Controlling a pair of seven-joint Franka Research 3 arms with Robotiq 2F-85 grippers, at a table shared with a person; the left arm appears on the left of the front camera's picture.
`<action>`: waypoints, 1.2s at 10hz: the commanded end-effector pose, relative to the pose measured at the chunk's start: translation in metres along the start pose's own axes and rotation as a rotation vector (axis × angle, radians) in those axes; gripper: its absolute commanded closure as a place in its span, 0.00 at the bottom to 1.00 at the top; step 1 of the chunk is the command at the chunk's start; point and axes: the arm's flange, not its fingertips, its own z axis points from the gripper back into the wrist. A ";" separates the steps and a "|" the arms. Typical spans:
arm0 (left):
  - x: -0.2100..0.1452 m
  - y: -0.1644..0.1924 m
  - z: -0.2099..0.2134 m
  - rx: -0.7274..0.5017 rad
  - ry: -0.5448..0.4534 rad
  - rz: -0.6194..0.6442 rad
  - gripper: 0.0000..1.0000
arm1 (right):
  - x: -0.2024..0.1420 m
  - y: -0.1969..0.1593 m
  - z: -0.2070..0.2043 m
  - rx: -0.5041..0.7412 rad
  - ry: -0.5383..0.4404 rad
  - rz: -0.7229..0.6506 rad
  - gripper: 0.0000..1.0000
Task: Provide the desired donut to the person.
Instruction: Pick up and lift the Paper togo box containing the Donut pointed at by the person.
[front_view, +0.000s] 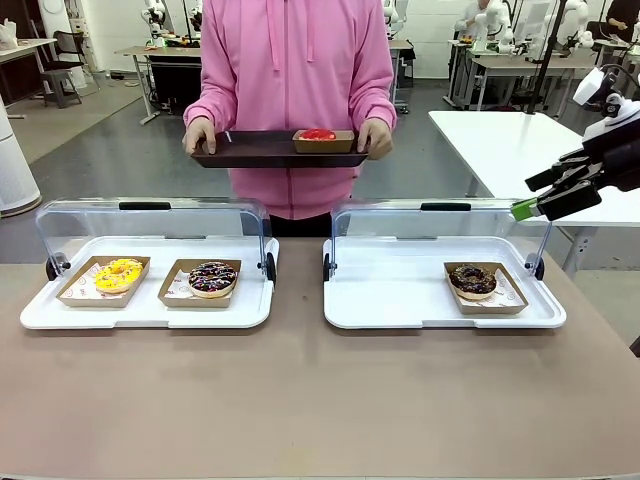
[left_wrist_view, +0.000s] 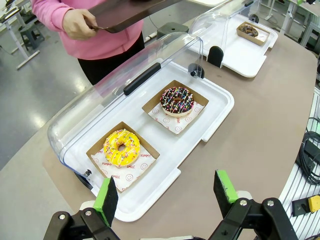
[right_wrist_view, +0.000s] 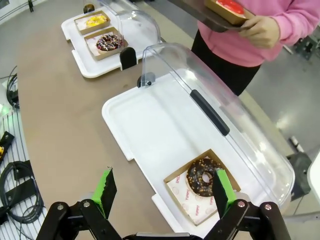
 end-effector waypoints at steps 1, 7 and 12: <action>0.001 0.000 0.000 -0.005 -0.007 0.019 0.00 | -0.002 -0.007 -0.004 -0.024 0.009 0.019 0.00; 0.001 0.000 0.000 -0.005 -0.007 0.019 0.00 | -0.001 -0.007 -0.002 -0.039 -0.012 0.030 0.00; 0.001 0.000 0.000 -0.005 -0.007 0.019 0.00 | 0.000 -0.004 0.001 -0.033 0.009 0.012 0.00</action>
